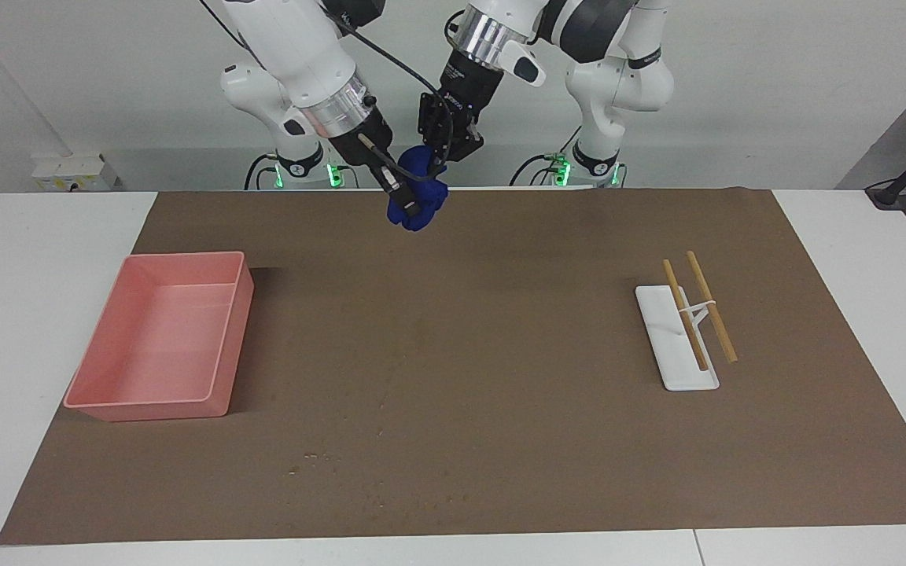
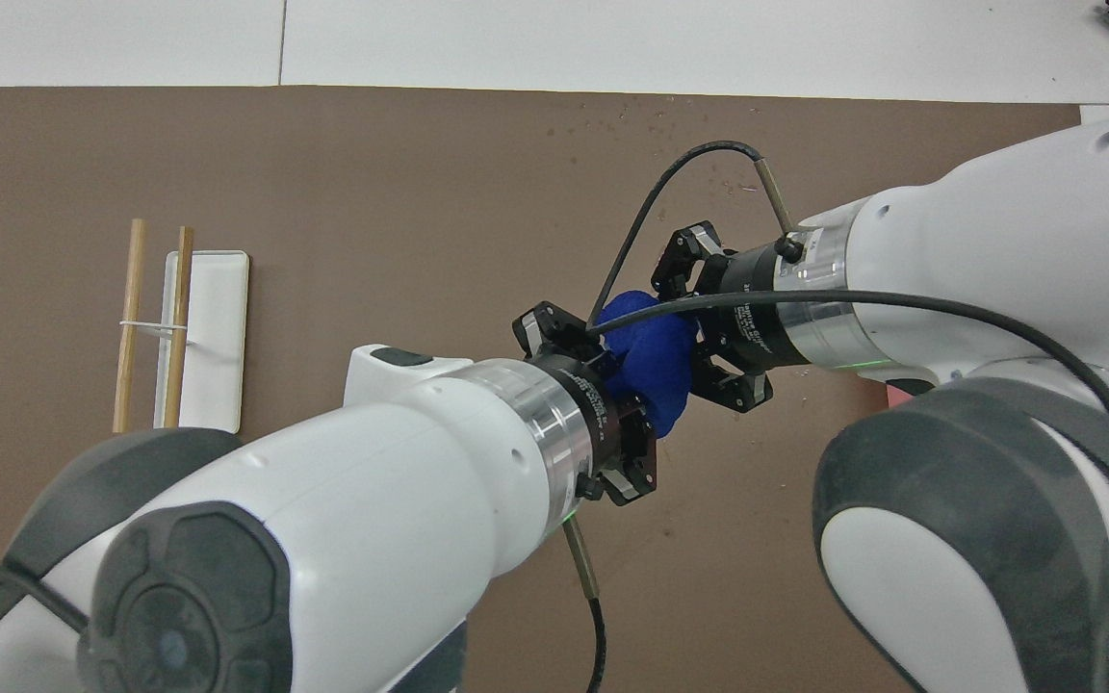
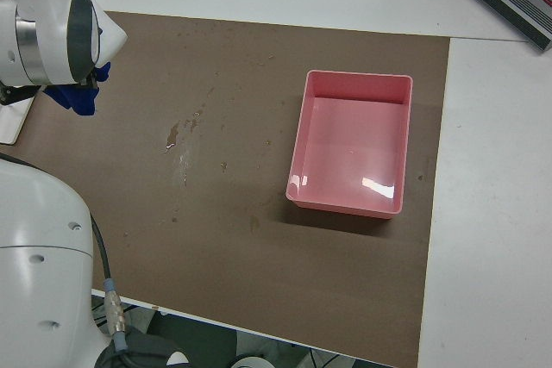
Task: Wipe water with towel using both arms
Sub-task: 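Pull the cloth away with the right gripper while the left gripper withdraws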
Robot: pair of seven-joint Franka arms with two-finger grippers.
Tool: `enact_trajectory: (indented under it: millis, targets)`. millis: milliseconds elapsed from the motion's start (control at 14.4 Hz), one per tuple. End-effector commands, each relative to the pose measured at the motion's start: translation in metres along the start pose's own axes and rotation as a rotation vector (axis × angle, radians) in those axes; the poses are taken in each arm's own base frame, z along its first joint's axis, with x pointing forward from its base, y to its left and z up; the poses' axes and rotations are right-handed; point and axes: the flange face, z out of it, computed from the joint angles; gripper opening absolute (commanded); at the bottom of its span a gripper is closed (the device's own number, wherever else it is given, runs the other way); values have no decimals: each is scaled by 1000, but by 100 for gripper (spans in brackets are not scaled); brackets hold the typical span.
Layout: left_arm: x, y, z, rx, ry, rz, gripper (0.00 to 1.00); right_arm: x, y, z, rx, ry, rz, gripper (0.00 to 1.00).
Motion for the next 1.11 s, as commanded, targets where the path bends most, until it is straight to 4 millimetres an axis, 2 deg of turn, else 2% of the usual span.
enact_trajectory:
  millis: [0,279,488,627,766,905,1045]
  targets:
    - [9,36,-6,-37,-12,-74,100,1,1,-4,-12,27,-16,0]
    - [52,107,-12,-100,28,-195,100,17,-3,-9,3,52,-77,0]
    - [83,140,-13,-126,64,-266,100,51,-10,-18,59,97,-99,0]
    - [104,149,-13,-118,122,-257,100,79,-23,-4,78,131,-138,0]
    - [125,156,-12,-108,165,-92,100,113,-40,14,147,164,-166,0]
    - [139,168,-16,-90,195,81,100,147,-65,57,184,189,-169,0]
    - [160,185,-23,-23,238,281,100,184,-93,87,239,245,-199,0]
